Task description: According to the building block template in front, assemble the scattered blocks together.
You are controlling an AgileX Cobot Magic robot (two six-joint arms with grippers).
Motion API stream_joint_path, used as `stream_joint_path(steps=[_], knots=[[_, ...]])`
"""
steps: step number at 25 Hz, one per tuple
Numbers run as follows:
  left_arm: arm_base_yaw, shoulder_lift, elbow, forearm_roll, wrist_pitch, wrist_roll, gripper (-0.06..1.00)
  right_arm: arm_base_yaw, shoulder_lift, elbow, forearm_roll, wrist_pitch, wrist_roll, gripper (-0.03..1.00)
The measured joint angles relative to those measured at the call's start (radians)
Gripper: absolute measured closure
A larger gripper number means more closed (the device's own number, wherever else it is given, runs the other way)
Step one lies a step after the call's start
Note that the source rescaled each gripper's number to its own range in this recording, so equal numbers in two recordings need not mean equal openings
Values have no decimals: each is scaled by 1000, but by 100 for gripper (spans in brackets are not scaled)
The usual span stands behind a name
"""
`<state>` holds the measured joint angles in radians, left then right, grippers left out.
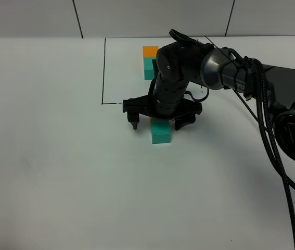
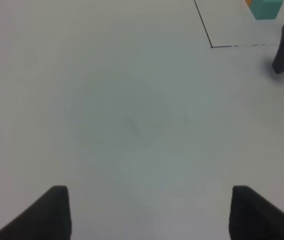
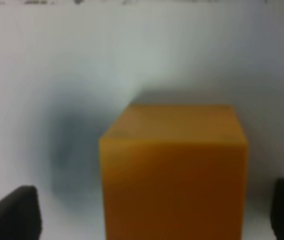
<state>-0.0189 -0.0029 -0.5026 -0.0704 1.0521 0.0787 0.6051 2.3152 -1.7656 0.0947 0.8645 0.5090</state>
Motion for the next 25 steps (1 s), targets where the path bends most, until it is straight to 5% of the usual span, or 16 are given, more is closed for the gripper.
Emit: stream_joint_path(steps=[6, 11, 18, 25], knots=[[0, 0, 0, 0, 0, 0, 53, -31, -72, 9, -36, 32, -51, -2], [0, 0, 0, 0, 0, -1, 53, -212, -172, 45, -22, 33, -232, -3], [0, 0, 0, 0, 0, -1, 53, -493, -447, 403, -4, -145, -422, -3], [0, 0, 0, 0, 0, -1, 53, -602, -864, 705, -8, -153, -495, -3]])
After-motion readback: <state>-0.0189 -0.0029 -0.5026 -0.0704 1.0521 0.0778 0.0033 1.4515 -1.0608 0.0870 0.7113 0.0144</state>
